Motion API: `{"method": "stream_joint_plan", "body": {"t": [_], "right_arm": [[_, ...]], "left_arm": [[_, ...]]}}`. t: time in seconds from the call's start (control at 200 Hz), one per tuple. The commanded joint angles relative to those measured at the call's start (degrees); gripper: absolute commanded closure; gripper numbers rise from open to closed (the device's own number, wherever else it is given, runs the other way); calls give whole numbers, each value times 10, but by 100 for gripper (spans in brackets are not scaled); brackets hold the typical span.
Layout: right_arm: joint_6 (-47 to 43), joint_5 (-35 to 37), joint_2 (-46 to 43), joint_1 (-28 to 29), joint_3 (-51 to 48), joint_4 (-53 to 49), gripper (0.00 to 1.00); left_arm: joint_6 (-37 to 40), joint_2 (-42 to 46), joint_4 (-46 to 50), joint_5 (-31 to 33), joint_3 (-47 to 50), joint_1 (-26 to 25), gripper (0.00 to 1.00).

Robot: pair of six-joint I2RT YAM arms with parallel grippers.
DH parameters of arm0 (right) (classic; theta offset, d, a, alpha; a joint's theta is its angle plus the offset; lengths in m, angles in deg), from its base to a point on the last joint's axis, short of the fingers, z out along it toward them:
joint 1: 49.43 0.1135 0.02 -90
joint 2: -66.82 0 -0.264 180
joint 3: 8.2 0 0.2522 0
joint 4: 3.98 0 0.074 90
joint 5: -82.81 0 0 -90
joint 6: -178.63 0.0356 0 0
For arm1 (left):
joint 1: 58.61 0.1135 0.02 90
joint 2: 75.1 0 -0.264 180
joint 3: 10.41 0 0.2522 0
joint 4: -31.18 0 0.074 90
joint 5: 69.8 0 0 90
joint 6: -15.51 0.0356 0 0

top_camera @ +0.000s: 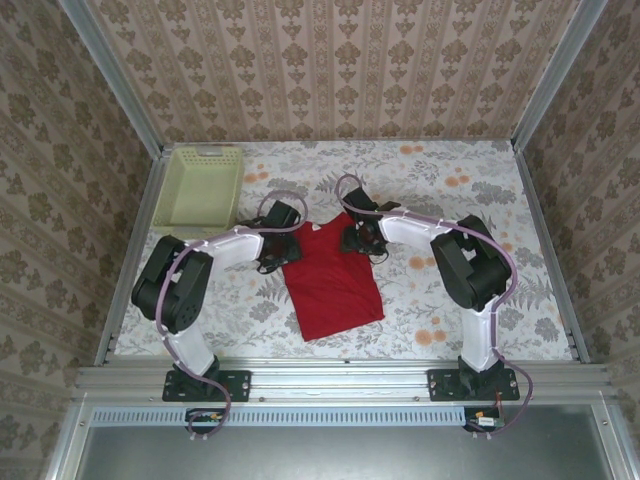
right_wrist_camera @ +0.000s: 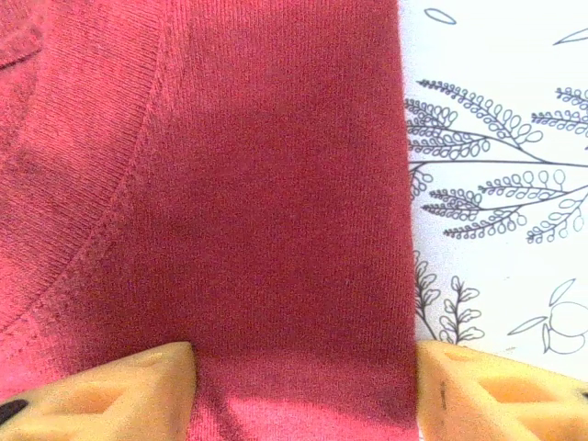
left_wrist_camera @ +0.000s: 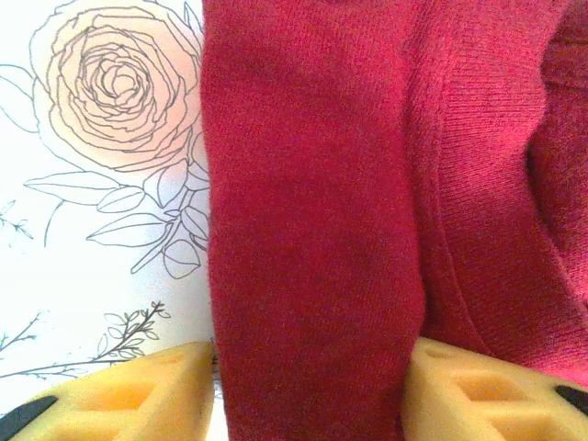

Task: Fold the inside-out t-shirt

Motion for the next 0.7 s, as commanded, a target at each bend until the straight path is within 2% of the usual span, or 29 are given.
{"method": "stream_joint_plan", "body": {"t": [0.0, 0.285, 0.41, 0.61, 0.695], "right_arm": [[23, -86, 65, 57, 6, 43, 43], [39, -52, 78, 91, 10, 36, 52], [50, -50, 75, 99, 4, 44, 60], [79, -91, 57, 93, -38, 84, 74], [108, -130, 30, 63, -106, 158, 82]], "left_arm": [[-11, -57, -107, -87, -7, -30, 52], [-13, -49, -123, -91, -1, -45, 59], [-18, -48, -129, -92, 8, -49, 63], [-21, -28, -147, -97, 40, -46, 72], [-23, -8, -163, -100, 68, -36, 79]]}}
